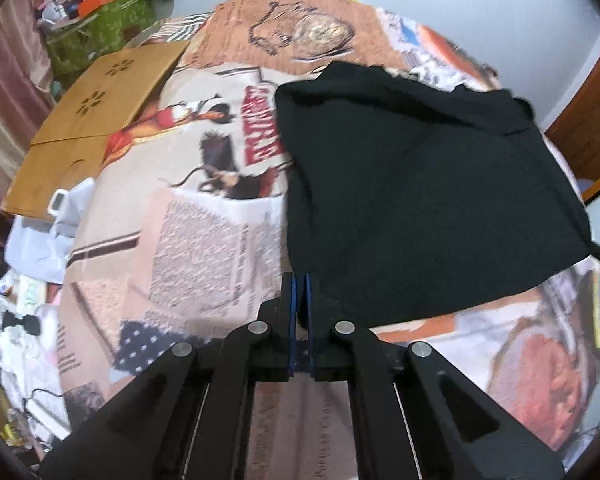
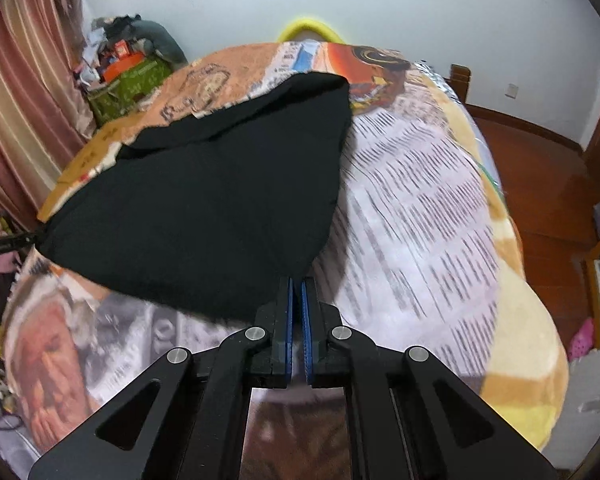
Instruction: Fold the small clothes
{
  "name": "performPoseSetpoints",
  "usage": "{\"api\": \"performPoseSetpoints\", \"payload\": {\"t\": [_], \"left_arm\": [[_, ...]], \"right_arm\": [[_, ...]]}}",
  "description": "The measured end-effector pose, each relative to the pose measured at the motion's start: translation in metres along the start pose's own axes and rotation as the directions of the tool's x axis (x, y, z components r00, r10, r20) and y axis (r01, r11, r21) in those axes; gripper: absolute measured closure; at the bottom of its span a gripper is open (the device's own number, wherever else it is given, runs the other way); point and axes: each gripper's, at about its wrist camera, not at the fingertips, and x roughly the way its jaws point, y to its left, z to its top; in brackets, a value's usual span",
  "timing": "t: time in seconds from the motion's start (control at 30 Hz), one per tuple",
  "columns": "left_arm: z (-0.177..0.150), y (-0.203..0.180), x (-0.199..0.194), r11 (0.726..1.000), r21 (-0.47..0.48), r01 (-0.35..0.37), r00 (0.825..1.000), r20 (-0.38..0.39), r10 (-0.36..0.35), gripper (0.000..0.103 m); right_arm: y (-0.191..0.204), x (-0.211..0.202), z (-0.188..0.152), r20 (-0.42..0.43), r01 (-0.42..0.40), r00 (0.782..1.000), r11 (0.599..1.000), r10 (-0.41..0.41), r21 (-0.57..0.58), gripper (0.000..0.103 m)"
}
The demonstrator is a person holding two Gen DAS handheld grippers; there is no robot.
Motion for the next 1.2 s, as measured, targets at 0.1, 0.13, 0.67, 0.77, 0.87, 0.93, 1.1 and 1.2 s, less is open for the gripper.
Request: {"api": "performPoseSetpoints", "payload": {"t": [0.1,0.13,0.67,0.77,0.87,0.93,1.1,1.2], "left_arm": [[0.005,0.004,-0.007,0.997,0.015,-0.07,0.997,0.029,0.07,0.097],[0.008,0.007,-0.011,0.997,0.009,-0.073,0.997,0.041,0.072,0.095],[0.11,-0.044,0.026,0.992,0.123,-0.034,0.996,0.084,0.024,0.045],[0.127,-0.055,0.058,0.991,0.134,-0.019,0.999,0.03,0.015,0.045],[0.138,-0.065,0.085,0.989,0.149,-0.001,1.0,-0.024,0.004,0.045],[0.144,-0.073,0.101,0.986,0.167,0.015,0.998,-0.055,-0.006,0.045],[0.166,-0.089,0.115,0.978,0.206,0.021,0.999,-0.032,-0.015,0.044],[0.187,-0.082,0.114,0.986,0.165,-0.01,1.0,0.015,0.008,0.044]], "right_arm": [[-0.004,-0.006,-0.001,0.009,0.047,0.999,0.999,-0.047,-0.014,0.099],[-0.005,-0.009,0.002,0.022,0.053,0.998,0.998,-0.053,-0.02,0.099],[0.025,0.035,0.073,0.059,-0.039,0.997,0.995,0.045,-0.097,0.07],[0.031,0.056,0.086,0.033,-0.054,0.998,0.99,0.059,-0.132,0.066],[0.035,0.082,0.098,-0.012,-0.082,0.997,0.986,0.081,-0.144,0.066],[0.038,0.096,0.106,-0.029,-0.083,0.996,0.984,0.08,-0.158,0.066],[0.045,0.12,0.128,-0.044,-0.083,0.996,0.973,0.075,-0.218,0.066],[0.045,0.131,0.148,-0.035,-0.081,0.997,0.968,0.075,-0.239,0.066]]}}
